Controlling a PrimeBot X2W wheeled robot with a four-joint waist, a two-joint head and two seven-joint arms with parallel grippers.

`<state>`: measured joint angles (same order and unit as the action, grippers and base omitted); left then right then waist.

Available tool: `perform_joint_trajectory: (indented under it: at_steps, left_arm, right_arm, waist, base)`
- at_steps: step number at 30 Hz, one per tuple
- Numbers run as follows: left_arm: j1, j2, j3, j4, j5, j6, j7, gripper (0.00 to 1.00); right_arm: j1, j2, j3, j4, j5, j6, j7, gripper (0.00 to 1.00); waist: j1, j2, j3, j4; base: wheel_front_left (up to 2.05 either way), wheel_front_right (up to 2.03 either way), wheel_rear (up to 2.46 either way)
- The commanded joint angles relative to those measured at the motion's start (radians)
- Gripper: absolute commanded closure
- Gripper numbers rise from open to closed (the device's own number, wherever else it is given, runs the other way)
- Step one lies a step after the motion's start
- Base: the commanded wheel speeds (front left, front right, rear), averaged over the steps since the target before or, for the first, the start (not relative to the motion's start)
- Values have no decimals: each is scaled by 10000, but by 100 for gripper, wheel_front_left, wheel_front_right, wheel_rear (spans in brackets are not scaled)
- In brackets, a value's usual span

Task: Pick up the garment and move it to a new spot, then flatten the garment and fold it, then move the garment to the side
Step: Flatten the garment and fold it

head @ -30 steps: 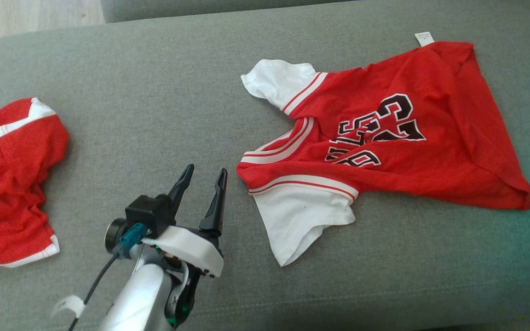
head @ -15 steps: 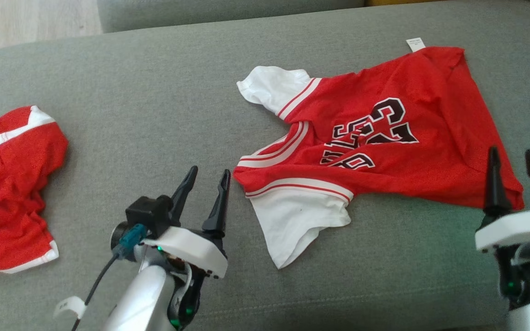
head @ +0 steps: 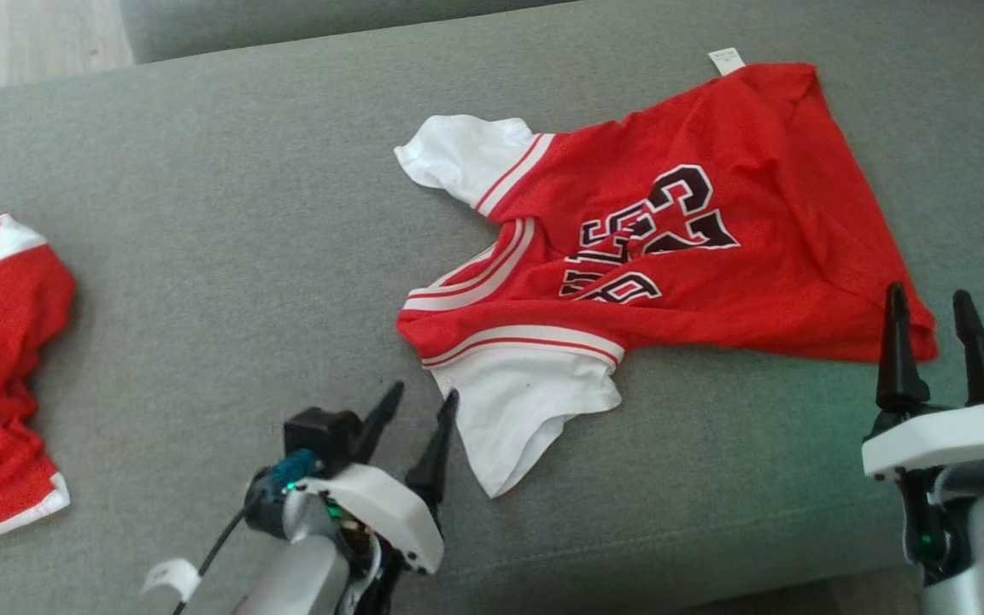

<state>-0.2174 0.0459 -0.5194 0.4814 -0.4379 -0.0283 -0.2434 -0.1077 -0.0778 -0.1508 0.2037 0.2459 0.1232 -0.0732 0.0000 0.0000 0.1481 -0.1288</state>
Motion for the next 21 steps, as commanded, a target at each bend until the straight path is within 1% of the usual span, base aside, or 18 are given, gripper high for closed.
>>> perform_joint_trajectory:
  at_steps: [1,7,13,21]
  left_arm:
    - [-591,43,-97,136,-317,-131,188,0]
    - [-638,43,-729,393,-1056,-259,570,0]
    - [-845,43,-1240,782,-1217,51,724,0]
    - [-1115,43,-1724,1219,-1507,192,1090,0]
  right_arm:
    - [-438,-61,228,-211,-37,75,-149,0]
    - [-463,-40,109,-92,-93,75,-227,0]
    - [-541,-12,69,25,-169,75,-278,0]
    - [-656,14,174,126,-186,75,-350,0]
  waist:
    - [0,0,47,-174]
    - [0,0,130,-249]
    - [0,0,138,-237]
    - [0,0,143,-318]
  base:
    - [0,0,0]
    - [0,0,0]
    - [0,0,0]
    - [0,0,0]
